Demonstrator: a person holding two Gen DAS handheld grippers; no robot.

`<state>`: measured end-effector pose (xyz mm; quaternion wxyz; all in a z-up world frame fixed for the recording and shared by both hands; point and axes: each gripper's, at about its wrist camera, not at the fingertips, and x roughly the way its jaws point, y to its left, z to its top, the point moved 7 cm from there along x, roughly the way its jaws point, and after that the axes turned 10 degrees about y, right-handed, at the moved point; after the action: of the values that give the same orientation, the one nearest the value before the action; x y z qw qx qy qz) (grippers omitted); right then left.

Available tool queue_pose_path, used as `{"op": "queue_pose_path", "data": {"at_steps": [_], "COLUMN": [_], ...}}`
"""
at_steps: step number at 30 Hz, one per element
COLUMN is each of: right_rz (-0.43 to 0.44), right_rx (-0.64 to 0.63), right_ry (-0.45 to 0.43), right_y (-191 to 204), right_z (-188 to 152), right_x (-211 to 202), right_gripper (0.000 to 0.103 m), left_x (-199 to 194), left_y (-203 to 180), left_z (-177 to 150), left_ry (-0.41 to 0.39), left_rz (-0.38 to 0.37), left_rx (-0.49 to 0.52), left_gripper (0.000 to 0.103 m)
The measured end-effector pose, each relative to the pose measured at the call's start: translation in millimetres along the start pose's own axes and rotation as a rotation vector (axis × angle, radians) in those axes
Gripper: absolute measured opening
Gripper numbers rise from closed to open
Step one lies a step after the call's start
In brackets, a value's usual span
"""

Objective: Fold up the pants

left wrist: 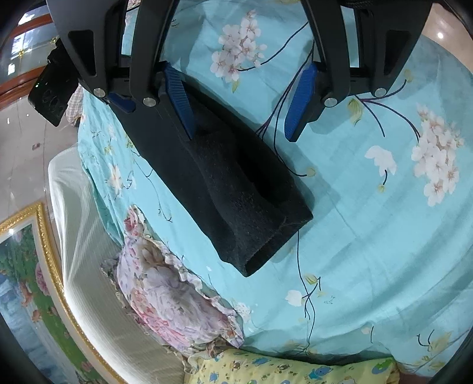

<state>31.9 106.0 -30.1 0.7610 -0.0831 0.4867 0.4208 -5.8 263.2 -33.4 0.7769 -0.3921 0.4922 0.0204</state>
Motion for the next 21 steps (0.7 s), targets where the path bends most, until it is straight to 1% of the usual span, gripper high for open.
{"op": "queue_pose_path", "data": {"at_steps": [4, 9, 11, 13, 14, 16, 18, 21], "right_rz": [-0.016, -0.02, -0.039, -0.05, -0.039, -0.019, -0.031, -0.057], "right_rx": [0.029, 0.085, 0.126, 0.175, 0.21, 0.261, 0.298, 0.316], "right_ry": [-0.022, -0.063, -0.081, -0.092, -0.096, -0.099, -0.089, -0.047], "right_y": [-10, -30, -45, -62, -73, -90, -107, -126], "right_z": [7, 20, 28, 37, 41, 49, 55, 60], "right_x": [-7, -16, -19, -20, -20, -17, -12, 3], "right_gripper": [0.039, 0.04, 0.047, 0.048, 0.048, 0.048, 0.048, 0.048], "left_x": [4, 9, 10, 12, 12, 13, 14, 19], "left_y": [1, 4, 5, 10, 12, 19, 26, 31], "left_z": [4, 12, 17, 23, 25, 32, 37, 41], "left_ry": [0.009, 0.024, 0.021, 0.019, 0.017, 0.018, 0.018, 0.025], "left_rz": [0.041, 0.051, 0.063, 0.092, 0.101, 0.106, 0.11, 0.121], "left_rx": [-0.001, -0.024, -0.023, -0.021, -0.024, -0.039, -0.052, -0.05], "left_gripper": [0.063, 0.064, 0.064, 0.064, 0.064, 0.064, 0.064, 0.064]}}
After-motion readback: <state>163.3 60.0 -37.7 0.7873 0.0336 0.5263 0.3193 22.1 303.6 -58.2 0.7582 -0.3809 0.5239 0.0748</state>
